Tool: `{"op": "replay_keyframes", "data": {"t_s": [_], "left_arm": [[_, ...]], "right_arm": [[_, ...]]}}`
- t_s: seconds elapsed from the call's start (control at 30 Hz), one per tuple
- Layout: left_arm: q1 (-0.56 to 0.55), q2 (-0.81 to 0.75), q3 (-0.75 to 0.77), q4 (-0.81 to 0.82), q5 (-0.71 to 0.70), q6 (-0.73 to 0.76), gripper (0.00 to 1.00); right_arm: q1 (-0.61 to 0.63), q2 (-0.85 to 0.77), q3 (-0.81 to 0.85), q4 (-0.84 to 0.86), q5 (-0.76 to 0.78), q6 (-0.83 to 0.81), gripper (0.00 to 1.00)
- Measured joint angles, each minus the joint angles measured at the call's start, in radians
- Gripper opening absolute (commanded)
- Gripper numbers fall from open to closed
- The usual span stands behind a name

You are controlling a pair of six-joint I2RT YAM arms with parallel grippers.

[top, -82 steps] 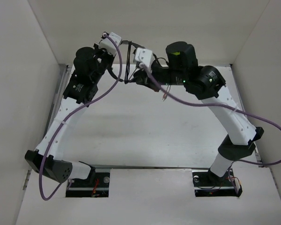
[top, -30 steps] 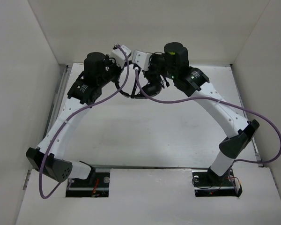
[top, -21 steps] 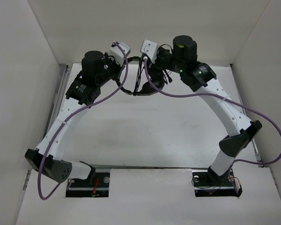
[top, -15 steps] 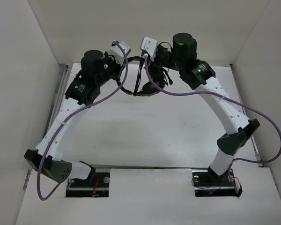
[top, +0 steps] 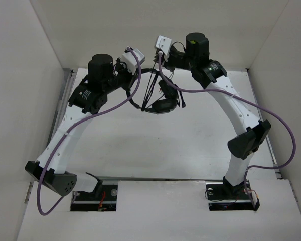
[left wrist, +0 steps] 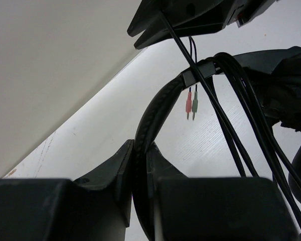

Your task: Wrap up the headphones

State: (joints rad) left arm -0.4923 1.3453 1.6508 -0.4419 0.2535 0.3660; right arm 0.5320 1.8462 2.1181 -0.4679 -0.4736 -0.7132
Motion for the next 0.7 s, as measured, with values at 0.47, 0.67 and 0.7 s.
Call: {"op": "replay_keyframes", "data": {"t_s": [0.47, 0.67, 0.7], "left_arm": [[0.01, 0.0, 0.019, -0.034, 0.025, 0.003, 0.02], [0.023, 0.003, 0.043, -0.045, 0.039, 0.001, 0.02], [0.027, 0.003, 0.044, -0.047, 0.045, 0.001, 0.02]], "right_arm": [[-0.093, -0.001, -0.004, -0.002, -0.137, 0.062, 0.27], [-0.155, -0.006, -0.018, -0.029, -0.247, 0.106, 0.31], [-0.16, -0.008, -0.02, -0.033, -0.264, 0.115, 0.32]]}}
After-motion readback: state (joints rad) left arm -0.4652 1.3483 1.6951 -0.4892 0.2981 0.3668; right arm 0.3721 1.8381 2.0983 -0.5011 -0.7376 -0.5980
